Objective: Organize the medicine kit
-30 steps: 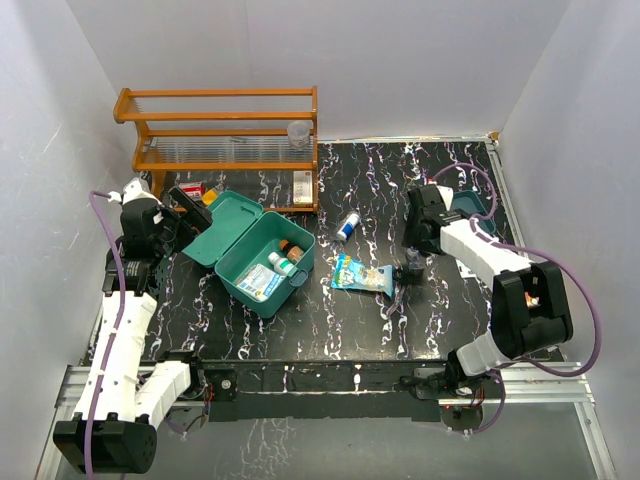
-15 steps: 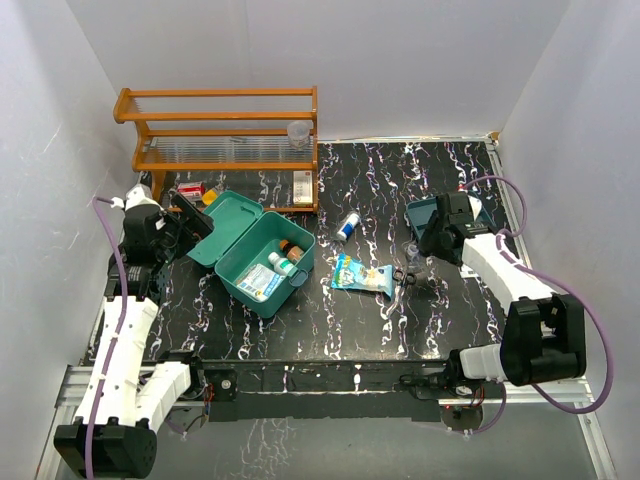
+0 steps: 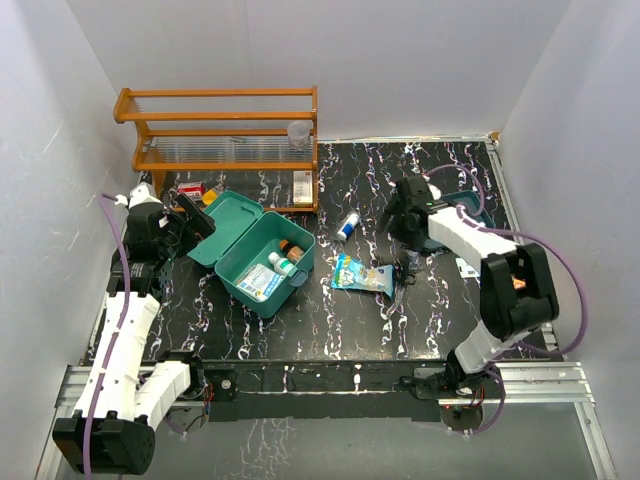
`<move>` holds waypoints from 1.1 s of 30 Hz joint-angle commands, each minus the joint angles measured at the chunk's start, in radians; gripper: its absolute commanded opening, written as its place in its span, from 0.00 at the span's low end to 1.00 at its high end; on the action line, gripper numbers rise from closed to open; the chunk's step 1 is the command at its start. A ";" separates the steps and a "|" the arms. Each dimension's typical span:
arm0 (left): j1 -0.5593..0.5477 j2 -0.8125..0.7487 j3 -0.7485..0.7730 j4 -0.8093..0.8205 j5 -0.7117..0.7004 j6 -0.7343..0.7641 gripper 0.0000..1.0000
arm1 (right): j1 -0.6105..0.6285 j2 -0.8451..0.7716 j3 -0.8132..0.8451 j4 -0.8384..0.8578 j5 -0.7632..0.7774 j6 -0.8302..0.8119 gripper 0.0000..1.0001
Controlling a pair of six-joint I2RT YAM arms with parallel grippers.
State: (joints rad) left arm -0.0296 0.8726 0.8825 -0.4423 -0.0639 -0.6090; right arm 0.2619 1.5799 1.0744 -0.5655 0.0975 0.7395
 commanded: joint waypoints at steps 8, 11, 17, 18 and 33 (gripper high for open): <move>-0.004 -0.005 0.048 0.000 -0.028 0.030 0.99 | 0.102 0.326 0.277 0.168 -0.108 0.139 0.66; -0.004 0.003 0.057 0.011 -0.021 0.034 0.99 | 0.107 0.406 0.351 0.170 -0.107 0.156 0.64; -0.004 0.005 0.068 0.024 -0.011 0.057 0.99 | 0.109 0.500 0.447 0.144 -0.068 0.185 0.58; -0.004 0.006 0.070 0.024 -0.009 0.060 0.99 | 0.110 0.507 0.453 0.138 -0.062 0.189 0.57; -0.004 0.048 0.064 0.130 0.257 0.035 0.99 | 0.109 0.421 0.379 0.314 -0.212 0.144 0.20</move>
State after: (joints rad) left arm -0.0303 0.9154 0.9222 -0.3882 0.0483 -0.5690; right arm 0.3668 2.0972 1.4868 -0.3805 -0.0559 0.9089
